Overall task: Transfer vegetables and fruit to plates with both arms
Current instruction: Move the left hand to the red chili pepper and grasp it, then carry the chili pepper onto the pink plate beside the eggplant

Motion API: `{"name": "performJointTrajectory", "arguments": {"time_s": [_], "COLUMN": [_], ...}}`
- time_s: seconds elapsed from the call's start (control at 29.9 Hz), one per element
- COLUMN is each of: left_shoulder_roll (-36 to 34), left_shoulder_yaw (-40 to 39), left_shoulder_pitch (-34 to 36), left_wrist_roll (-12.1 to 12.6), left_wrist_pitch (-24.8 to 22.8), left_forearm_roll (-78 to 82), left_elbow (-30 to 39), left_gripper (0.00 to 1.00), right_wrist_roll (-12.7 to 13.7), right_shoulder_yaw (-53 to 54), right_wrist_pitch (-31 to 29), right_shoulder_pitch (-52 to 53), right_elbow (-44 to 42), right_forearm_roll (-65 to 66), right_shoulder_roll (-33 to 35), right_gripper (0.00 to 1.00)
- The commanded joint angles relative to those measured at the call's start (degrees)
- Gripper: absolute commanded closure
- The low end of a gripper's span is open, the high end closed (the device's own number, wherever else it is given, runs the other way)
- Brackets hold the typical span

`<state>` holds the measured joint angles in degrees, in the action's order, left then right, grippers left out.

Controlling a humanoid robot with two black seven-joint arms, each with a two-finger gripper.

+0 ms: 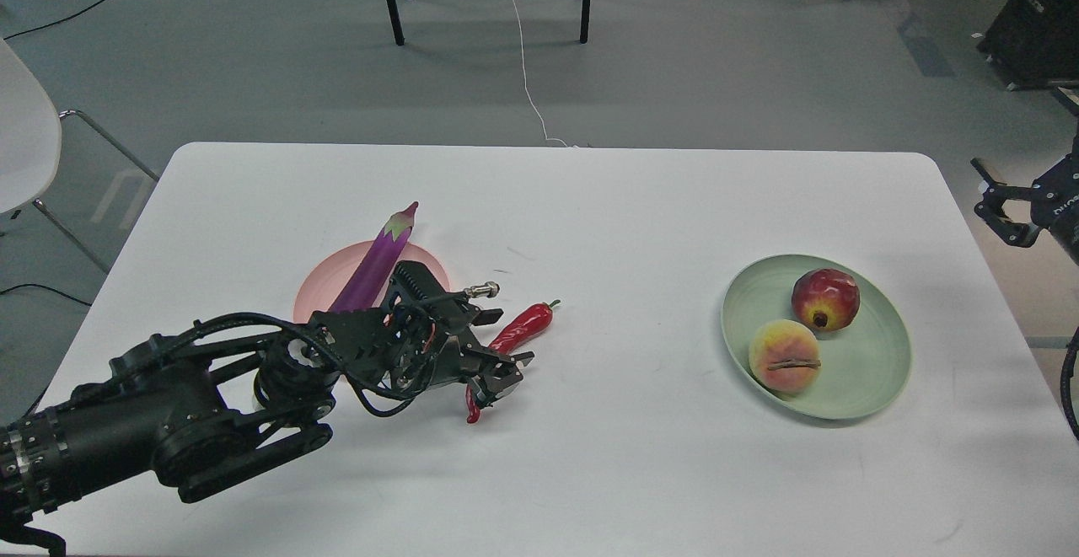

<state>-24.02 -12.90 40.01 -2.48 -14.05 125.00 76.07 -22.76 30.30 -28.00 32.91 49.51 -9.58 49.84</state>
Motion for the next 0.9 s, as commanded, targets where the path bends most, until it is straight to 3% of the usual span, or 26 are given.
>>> {"name": "performJointTrajectory", "arguments": {"time_s": [0.0, 0.07, 0.23, 0.43, 0.7, 0.87], "left_shoulder_roll": [0.03, 0.12, 0.12, -0.41, -2.95, -8.75], "left_shoulder_yaw": [-0.02, -0.02, 0.42, 0.86, -4.59, -4.15], "left_shoulder_pitch": [-0.02, -0.02, 0.07, 0.59, 4.72, 6.04], "left_wrist_roll": [0.37, 0.37, 0.28, 0.55, 2.39, 1.52], "left_wrist_pitch": [-0.45, -1.07, -2.12, -2.91, -4.05, -4.67], "left_forearm_roll": [0.00, 0.00, 0.00, 0.00, -5.37, -6.70], "left_elbow": [-0.21, -0.57, -1.36, -1.01, 4.79, 4.71], "left_gripper": [0.51, 0.59, 0.63, 0.88, 0.88, 0.88], "right_wrist_roll": [0.00, 0.00, 0.00, 0.00, 0.00, 0.00], "right_shoulder_yaw": [-0.06, -0.06, -0.06, -0.06, -0.06, -0.15], "right_wrist_pitch": [0.00, 0.00, 0.00, 0.00, 0.00, 0.00], "right_shoulder_pitch": [0.04, 0.04, 0.04, 0.13, 0.05, 0.13], "right_elbow": [-0.11, -0.02, 0.07, 0.06, 0.06, -0.02], "right_forearm_roll": [0.00, 0.00, 0.00, 0.00, 0.00, 0.00], "right_shoulder_roll": [0.09, 0.09, 0.09, 0.17, 0.26, 0.26], "right_gripper": [0.02, 0.02, 0.02, 0.02, 0.02, 0.02]}}
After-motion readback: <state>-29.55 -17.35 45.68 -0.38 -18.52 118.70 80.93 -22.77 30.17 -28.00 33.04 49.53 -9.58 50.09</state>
